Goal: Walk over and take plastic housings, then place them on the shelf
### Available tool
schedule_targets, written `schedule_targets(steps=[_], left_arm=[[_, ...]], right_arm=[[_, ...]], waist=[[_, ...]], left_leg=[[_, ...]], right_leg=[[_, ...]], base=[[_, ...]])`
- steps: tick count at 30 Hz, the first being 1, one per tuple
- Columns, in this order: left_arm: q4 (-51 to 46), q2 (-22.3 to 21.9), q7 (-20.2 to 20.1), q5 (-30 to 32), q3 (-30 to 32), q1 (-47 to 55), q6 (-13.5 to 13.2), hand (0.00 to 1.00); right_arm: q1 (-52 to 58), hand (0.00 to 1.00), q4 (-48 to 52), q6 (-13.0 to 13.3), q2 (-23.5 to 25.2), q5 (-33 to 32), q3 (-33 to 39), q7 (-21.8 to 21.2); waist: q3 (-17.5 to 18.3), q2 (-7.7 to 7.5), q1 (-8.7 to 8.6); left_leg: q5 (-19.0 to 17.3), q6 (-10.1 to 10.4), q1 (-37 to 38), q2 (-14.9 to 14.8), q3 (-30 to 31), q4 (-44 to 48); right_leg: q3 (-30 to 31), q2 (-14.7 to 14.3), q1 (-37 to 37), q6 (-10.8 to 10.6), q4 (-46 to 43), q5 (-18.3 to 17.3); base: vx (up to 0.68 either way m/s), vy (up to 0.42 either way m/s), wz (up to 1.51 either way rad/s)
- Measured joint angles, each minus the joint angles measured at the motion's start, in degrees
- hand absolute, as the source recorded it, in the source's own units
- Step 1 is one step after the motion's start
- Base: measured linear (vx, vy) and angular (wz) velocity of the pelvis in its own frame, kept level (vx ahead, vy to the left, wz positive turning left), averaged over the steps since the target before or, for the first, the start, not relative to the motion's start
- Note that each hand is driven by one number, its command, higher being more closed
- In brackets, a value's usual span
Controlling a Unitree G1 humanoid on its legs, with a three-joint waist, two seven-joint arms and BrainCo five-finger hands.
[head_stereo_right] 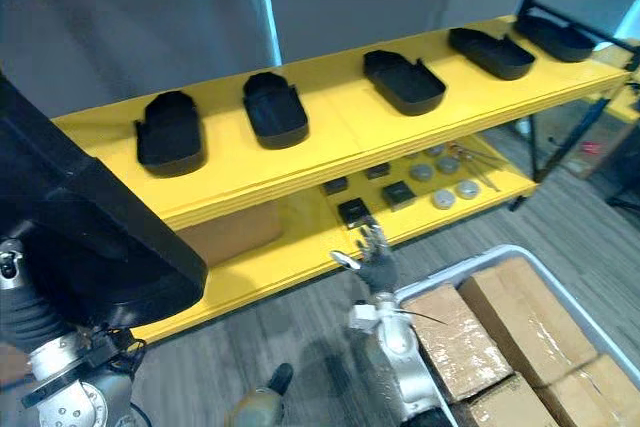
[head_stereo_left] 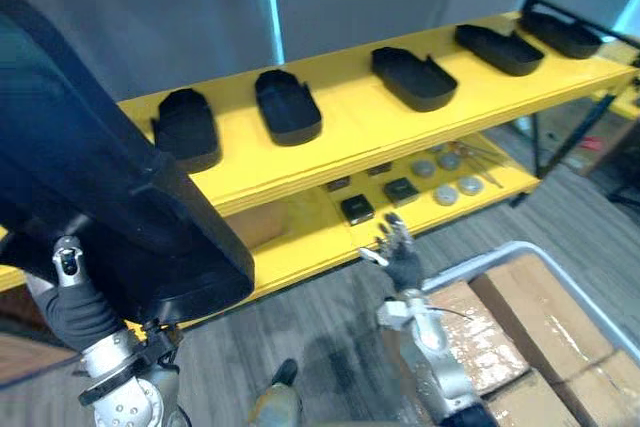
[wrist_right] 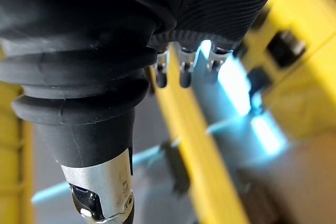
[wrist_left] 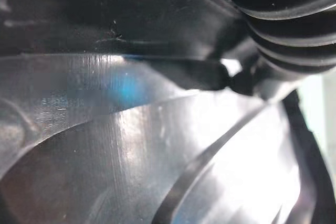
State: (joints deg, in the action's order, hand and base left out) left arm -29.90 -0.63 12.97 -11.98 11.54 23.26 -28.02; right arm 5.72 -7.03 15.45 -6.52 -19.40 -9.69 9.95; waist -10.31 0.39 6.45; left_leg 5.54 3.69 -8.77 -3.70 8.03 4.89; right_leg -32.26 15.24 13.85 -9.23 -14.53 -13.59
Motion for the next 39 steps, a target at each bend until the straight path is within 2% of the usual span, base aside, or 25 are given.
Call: schedule_targets(steps=[1, 2, 3, 4, 6, 9, 14, 16, 17, 18, 20, 22, 23, 24, 25, 26, 27, 28, 30, 31, 33, 34, 37, 38, 39], left_arm=[[0.16, 0.01, -0.13, -0.67, -0.83, 0.68, -0.17, 1.0], [0.11, 0.03, -0.09, -0.65, -1.14, 1.03, -0.45, 1.0], [0.21, 0.08, -0.07, -0.52, -1.7, 1.56, -0.94, 1.0], [0.53, 0.18, 0.15, -0.45, -2.36, 1.41, -0.97, 1.0], [0.65, 0.21, 0.71, 0.37, -3.16, 0.68, -0.63, 1.0], [0.63, 0.27, 1.12, 1.72, -3.1, -0.43, -0.3, 1.0], [0.14, 0.31, 1.98, 1.06, -2.91, -2.52, 0.87, 1.0], [0.15, 0.3, 2.84, 0.95, -2.86, -3.42, 2.12, 1.0], [0.16, 0.31, 3.54, 0.65, -2.85, -3.41, 2.9, 1.0], [0.18, 0.32, 4.45, 0.81, -2.85, -3.32, 3.55, 1.0], [0.88, 0.28, 6.78, 1.6, -3.34, -2.97, 6.07, 1.0], [1.47, 0.19, 7.47, 1.9, -3.93, -2.42, 7.89, 1.0], [1.94, -0.05, 7.86, 1.79, -3.82, -1.38, 8.64, 1.0], [2.72, -0.58, 7.84, 1.63, -3.23, 0.05, 9.37, 1.0], [3.78, -1.61, 7.41, 1.45, -2.46, 1.53, 9.51, 1.0], [3.97, -1.93, 7.13, 1.17, -2.26, 1.63, 9.5, 1.0], [4.18, -3.18, 5.93, 0.46, -1.41, 3.41, 9.37, 1.0], [4.23, -3.47, 5.04, -0.5, -0.46, 5.09, 8.48, 1.0], [4.37, -3.63, 4.23, -1.53, 1.07, 6.07, 6.36, 1.0], [4.38, -3.81, 3.98, -1.6, 1.79, 6.1, 4.57, 1.0], [4.32, -4.0, 2.59, -1.59, 1.09, 5.88, 2.22, 1.0], [4.2, -4.35, 1.29, -1.54, 0.62, 5.82, 1.39, 1.0], [4.17, -4.09, -0.65, -1.54, -0.97, 4.91, 1.01, 1.0], [4.17, -4.05, -1.33, -1.5, -1.94, 3.77, 1.02, 1.0], [4.18, -3.5, -2.38, -1.51, -2.76, 2.92, 1.05, 1.0]], right_arm=[[0.02, 0.0, 0.21, 0.01, -1.2, -0.02, 0.6, -0.19], [0.05, 0.0, 0.71, 0.08, -1.49, -0.05, 0.59, -0.39], [0.51, 0.0, 2.38, 0.95, -1.48, -0.03, 0.42, -1.46], [1.02, 0.0, 3.65, 2.29, -0.57, -0.04, 0.42, -2.45], [1.16, 0.0, 4.63, 3.61, 0.55, 0.04, 0.38, -3.23], [1.53, 0.0, 4.45, 4.63, 2.63, -0.19, -0.04, -3.89], [1.25, 0.0, 4.48, 6.06, 3.23, 3.46, -1.74, -5.08], [0.82, 0.0, 4.47, 6.12, 3.24, 4.37, -2.43, -5.37], [0.12, 0.0, 4.46, 6.19, 3.03, 4.63, -3.09, -6.27], [-0.5, 0.0, 4.44, 6.41, 2.87, 4.81, -3.68, -6.8], [-2.12, 0.0, 4.29, 6.74, 2.11, 4.61, -5.11, -8.33], [-3.17, 0.0, 3.96, 6.74, 1.62, 4.39, -5.94, -9.06], [-4.26, 0.0, 2.68, 6.73, 1.25, 4.41, -6.15, -9.04], [-4.98, 0.0, 0.67, 6.64, 1.1, 4.44, -6.07, -8.69], [-4.6, 0.0, -0.29, 6.63, 1.02, 4.51, -5.67, -8.41], [-4.46, 0.0, -0.33, 6.62, 0.92, 4.56, -5.55, -8.19], [-3.67, 0.0, -0.26, 6.64, 0.48, 4.59, -4.75, -7.13], [-3.51, 0.0, -0.6, 6.64, 0.18, 4.55, -3.73, -6.65], [-4.07, 0.0, -0.74, 6.67, -0.22, 4.48, -2.65, -6.31], [-4.21, 0.0, -0.68, 6.75, -0.35, 4.42, -2.1, -6.3], [-3.99, 0.0, -0.66, 6.73, -0.88, 4.26, -1.54, -6.34], [-3.5, 0.0, -0.61, 6.73, -0.92, 4.1, -1.31, -6.47], [-2.39, 0.0, 0.06, 6.66, -0.36, 3.95, 0.14, -7.46], [-1.47, 0.0, 0.48, 6.66, 0.14, 3.94, 0.8, -7.53], [-0.16, 0.0, 0.99, 6.66, 0.91, 3.93, 1.16, -7.6]], waist=[[0.08, 0.22, 0.07], [0.05, 0.32, 0.17], [0.2, 0.8, -0.08], [0.27, 0.14, -1.22], [-0.36, -0.82, -1.66], [-2.06, -2.07, -1.91], [-2.49, -1.87, -1.97], [-2.5, -1.85, -1.81], [-2.68, -1.55, -1.71], [-2.8, -1.37, -1.44], [-3.08, -0.8, -1.08], [-3.25, -0.36, -1.06], [-3.94, 0.8, -0.73], [-4.43, 1.47, -0.41], [-4.69, 1.98, -0.13], [-4.74, 2.07, -0.03], [-4.69, 2.37, 0.71], [-4.5, 2.71, 1.57], [-4.3, 2.29, 2.73], [-3.83, 2.35, 2.17], [-3.53, 2.65, 1.87], [-3.15, 3.19, 1.09], [-2.48, 4.27, -0.18], [-2.25, 4.51, -1.17], [-1.74, 3.15, -1.63]], left_leg=[[-3.04, -0.63, -2.05, -0.31, -1.59, 6.31], [-4.07, -0.59, -2.67, -0.14, -2.5, 8.86], [-6.62, 2.04, -2.88, -0.46, -3.17, 10.7], [-6.62, 2.91, -2.81, -0.25, -4.56, 10.38], [-6.22, 3.05, -2.62, -0.34, -6.6, 9.4], [-7.03, 3.13, -3.35, -0.55, -7.95, 12.19], [-8.02, 2.4, -3.19, -0.66, -8.57, 11.6], [-8.07, 2.46, -3.2, -0.68, -8.52, 11.44], [-8.01, 2.56, -3.19, -0.78, -8.39, 11.36], [-7.82, 2.84, -3.23, -0.89, -8.15, 11.23], [-5.57, 3.79, -3.23, -1.1, -5.64, 9.87], [-1.2, 4.67, -3.17, -1.41, -2.38, 6.04], [1.61, 4.63, -3.23, -1.76, -0.28, 4.08], [4.87, 2.48, -3.21, -1.43, -0.84, 2.9], [9.7, -0.9, -2.96, -0.82, -2.68, 0.73], [11.36, -1.72, -2.8, -0.66, -3.34, -0.32], [13.71, -6.92, -2.52, -0.78, -6.84, -3.49], [6.52, -8.98, -3.43, -0.54, -11.3, 1.0], [1.4, -8.2, -3.25, 0.9, -14.83, 7.77], [-2.38, -5.98, -3.11, 1.16, -15.34, 10.56], [-5.28, -3.52, -1.26, 0.62, -15.67, 11.85], [-6.28, -2.53, 0.33, -0.47, -16.75, 10.76], [-6.61, -1.94, 1.49, -0.71, -18.3, 6.24], [-6.57, -1.92, 1.89, -0.27, -18.05, 4.33], [-6.12, -1.47, 2.12, 0.49, -17.91, 2.54]], right_leg=[[1.92, 0.36, -0.69, -0.05, -0.37, -0.31], [3.3, 0.51, -1.17, -0.53, -0.99, -0.99], [5.99, 0.61, -2.43, -1.38, -2.45, -2.59], [7.3, 1.7, -3.78, -1.37, -3.41, -3.03], [10.1, 1.95, -5.48, -1.01, -3.04, -2.68], [11.88, 1.9, -5.61, -1.42, -1.78, 0.06], [12.53, 1.36, -4.79, -0.06, 0.44, 4.44], [12.72, 1.22, -4.83, 0.23, 0.55, 4.61], [12.81, 0.92, -4.74, 1.46, 0.83, 3.76], [12.84, 0.67, -4.59, 1.87, 1.25, 2.81], [11.93, -0.39, -3.83, 0.76, 1.13, 1.46], [9.47, -1.45, -3.81, 0.54, -1.07, -0.95], [7.04, -2.51, -3.67, 0.57, -2.7, -2.75], [4.7, -2.73, -3.48, 1.19, -5.23, -4.68], [2.03, -2.71, -2.86, 2.67, -6.98, -6.24], [1.37, -2.77, -2.75, 3.06, -7.08, -6.45], [-1.61, -2.73, -2.54, 4.25, -6.84, -6.54], [-4.03, -2.42, -2.69, 4.57, -6.85, -6.32], [-4.4, -1.27, -4.57, 5.69, -6.54, -5.47], [-5.51, -1.25, -5.42, 5.87, -5.05, -3.9], [-6.14, -1.73, -6.25, 5.68, -2.59, -1.3], [-7.03, -2.58, -6.0, 5.56, -0.56, 0.07], [-8.56, -3.88, -5.57, 5.15, 1.11, 1.77], [-8.77, -4.26, -4.93, 5.59, 1.62, 2.54], [-8.79, -4.07, -4.69, 5.41, 1.94, 2.68]], base=[[-0.11, 0.065, -0.55], [-0.11, 0.084, -0.93], [-0.1, 0.09, -0.76], [-0.11, 0.096, -0.65], [-0.09, 0.089, -0.45], [-0.02, 0.087, -0.27], [-0.01, 0.075, -0.04], [-0.04, 0.05, 0.01], [-0.04, -0.002, -0.01], [-0.05, -0.047, 0.05], [-0.06, -0.127, 0.45], [-0.07, -0.166, 0.98], [-0.12, -0.177, 1.16], [-0.23, -0.248, 1.44], [-0.2, -0.197, 1.08], [-0.21, -0.17, 1.03], [-0.17, -0.107, 0.79], [-0.18, -0.135, 0.76], [-0.11, -0.13, 0.37], [-0.07, -0.105, 0.32], [-0.05, -0.036, 0.35], [-0.03, 0.003, 0.35], [0.01, 0.065, 0.47], [0.02, 0.145, 0.83], [0.03, 0.148, 0.81]])
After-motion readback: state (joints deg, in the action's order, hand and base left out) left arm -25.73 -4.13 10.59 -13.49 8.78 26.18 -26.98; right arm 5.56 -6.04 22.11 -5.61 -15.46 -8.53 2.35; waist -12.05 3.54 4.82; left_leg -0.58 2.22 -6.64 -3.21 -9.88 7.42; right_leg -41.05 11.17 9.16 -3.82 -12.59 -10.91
